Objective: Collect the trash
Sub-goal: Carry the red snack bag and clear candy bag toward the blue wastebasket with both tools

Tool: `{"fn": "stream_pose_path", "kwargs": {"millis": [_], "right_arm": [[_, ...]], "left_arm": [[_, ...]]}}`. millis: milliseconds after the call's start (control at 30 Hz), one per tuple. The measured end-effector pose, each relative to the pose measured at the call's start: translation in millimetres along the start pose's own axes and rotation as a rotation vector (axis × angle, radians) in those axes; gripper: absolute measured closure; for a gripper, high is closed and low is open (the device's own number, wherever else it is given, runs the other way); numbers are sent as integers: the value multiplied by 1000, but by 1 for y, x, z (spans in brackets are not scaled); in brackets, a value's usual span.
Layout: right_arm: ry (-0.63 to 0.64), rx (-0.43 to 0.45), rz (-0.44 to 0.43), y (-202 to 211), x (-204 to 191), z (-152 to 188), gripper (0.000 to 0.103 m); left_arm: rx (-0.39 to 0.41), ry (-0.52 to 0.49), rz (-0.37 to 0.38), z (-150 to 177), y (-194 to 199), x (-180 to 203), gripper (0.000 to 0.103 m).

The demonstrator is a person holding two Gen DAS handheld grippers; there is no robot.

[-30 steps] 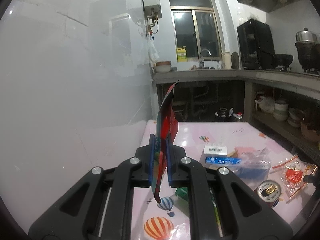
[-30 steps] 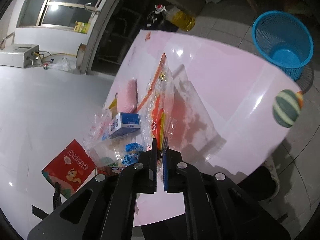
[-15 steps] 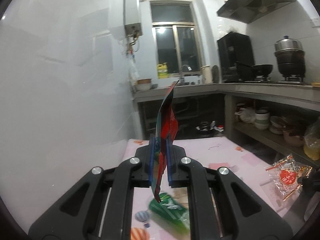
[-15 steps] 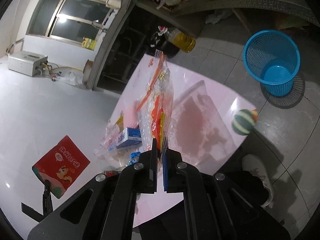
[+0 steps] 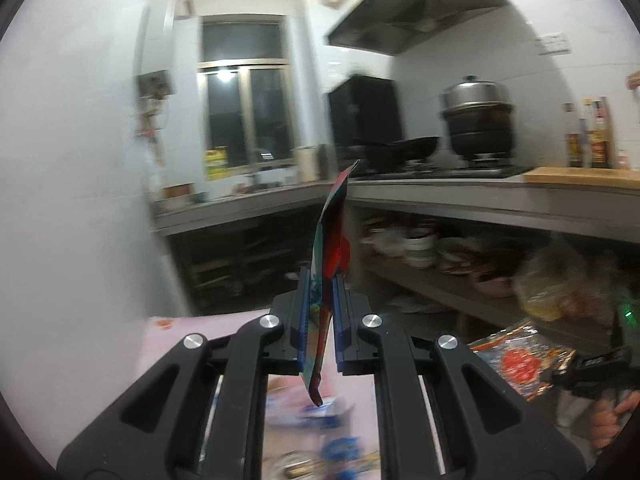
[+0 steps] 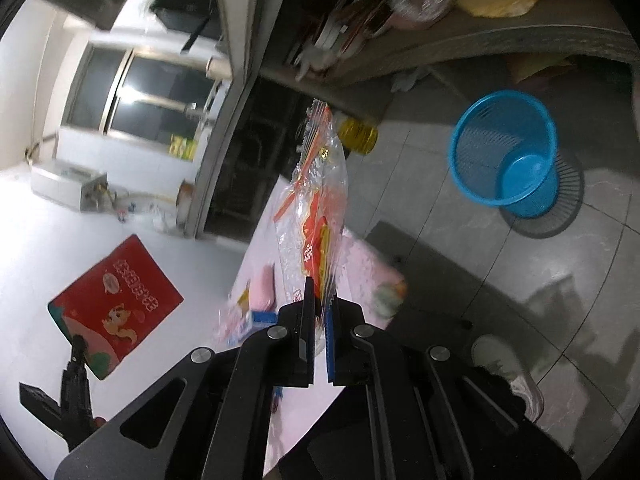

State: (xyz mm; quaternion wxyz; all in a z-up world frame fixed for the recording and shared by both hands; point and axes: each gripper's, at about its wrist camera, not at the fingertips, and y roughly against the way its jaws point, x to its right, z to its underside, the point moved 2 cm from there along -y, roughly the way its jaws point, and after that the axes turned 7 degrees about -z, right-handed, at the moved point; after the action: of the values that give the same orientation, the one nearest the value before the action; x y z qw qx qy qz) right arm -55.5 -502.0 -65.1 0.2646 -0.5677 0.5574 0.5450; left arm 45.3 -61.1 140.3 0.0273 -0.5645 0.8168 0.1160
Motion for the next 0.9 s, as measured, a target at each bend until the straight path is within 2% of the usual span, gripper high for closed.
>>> {"fn": "stream_pose_path", "kwargs": {"millis": [133, 233, 333, 433, 533, 667, 900], "right_arm": [[-42, 68, 12, 26, 27, -16, 99], [-84, 119, 34, 40, 47, -26, 99], [-129, 160, 61, 53, 72, -35, 99], [-163, 196, 103, 63, 96, -46, 99], [-195, 211, 134, 61, 113, -54, 99], [-217, 220, 195, 50, 141, -68, 99], [-230, 191, 330, 8, 183, -90, 99]], "left_arm": [[-27, -33, 133, -14, -28, 58, 94], [-89, -39, 246, -20, -54, 103, 94], [-198, -29, 366, -14, -86, 149, 94], [-351, -12, 492, -2, -127, 197, 94], [-528, -1, 586, 22, -178, 248, 94], [-712, 4, 624, 62, -232, 298, 94], [-880, -119, 579, 138, -299, 374, 94]]}}
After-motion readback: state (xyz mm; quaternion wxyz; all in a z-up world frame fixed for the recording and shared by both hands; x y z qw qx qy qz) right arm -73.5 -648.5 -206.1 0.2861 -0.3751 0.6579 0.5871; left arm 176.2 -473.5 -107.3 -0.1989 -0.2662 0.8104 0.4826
